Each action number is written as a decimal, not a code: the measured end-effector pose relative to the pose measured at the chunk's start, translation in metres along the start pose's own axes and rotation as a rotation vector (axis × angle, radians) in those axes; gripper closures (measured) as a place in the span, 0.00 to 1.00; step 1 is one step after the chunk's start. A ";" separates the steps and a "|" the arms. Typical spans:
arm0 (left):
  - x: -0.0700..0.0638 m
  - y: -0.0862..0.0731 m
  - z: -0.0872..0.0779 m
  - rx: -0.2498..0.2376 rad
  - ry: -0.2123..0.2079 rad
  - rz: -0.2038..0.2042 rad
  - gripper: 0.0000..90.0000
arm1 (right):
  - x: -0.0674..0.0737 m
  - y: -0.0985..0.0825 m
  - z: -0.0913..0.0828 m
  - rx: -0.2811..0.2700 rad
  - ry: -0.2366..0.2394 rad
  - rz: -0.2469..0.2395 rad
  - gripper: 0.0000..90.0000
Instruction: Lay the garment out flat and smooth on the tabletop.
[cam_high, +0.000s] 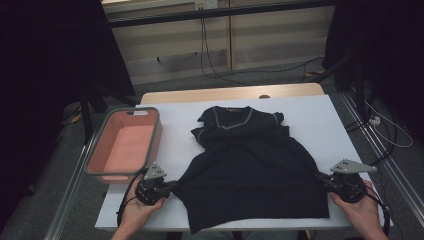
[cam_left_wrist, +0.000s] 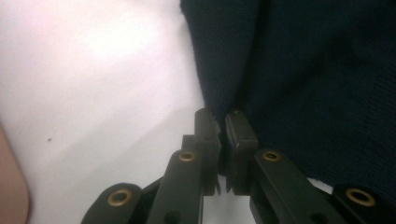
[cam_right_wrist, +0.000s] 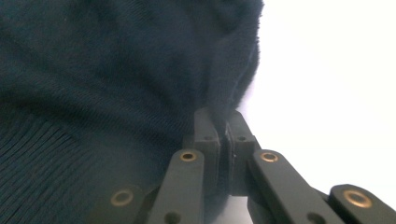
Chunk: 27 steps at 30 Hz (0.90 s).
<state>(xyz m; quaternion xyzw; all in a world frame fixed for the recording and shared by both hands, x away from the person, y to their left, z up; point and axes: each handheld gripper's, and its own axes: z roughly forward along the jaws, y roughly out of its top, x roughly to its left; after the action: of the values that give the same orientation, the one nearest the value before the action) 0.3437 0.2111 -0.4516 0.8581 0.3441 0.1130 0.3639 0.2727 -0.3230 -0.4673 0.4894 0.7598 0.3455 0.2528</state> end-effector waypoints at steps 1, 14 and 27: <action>0.001 0.000 0.001 -0.006 -0.004 0.000 0.94 | -0.001 0.000 -0.002 -0.004 -0.009 0.003 0.96; -0.015 0.007 -0.008 -0.102 0.007 0.072 0.61 | -0.010 -0.009 -0.011 -0.010 -0.045 0.043 0.93; -0.060 0.010 0.030 0.016 -0.086 0.224 0.58 | 0.017 0.008 -0.019 -0.119 0.024 -0.027 0.60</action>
<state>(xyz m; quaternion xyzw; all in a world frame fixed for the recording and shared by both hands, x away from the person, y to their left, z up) 0.3176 0.1491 -0.4619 0.8982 0.2310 0.1132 0.3565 0.2572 -0.3107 -0.4498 0.4589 0.7474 0.3925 0.2770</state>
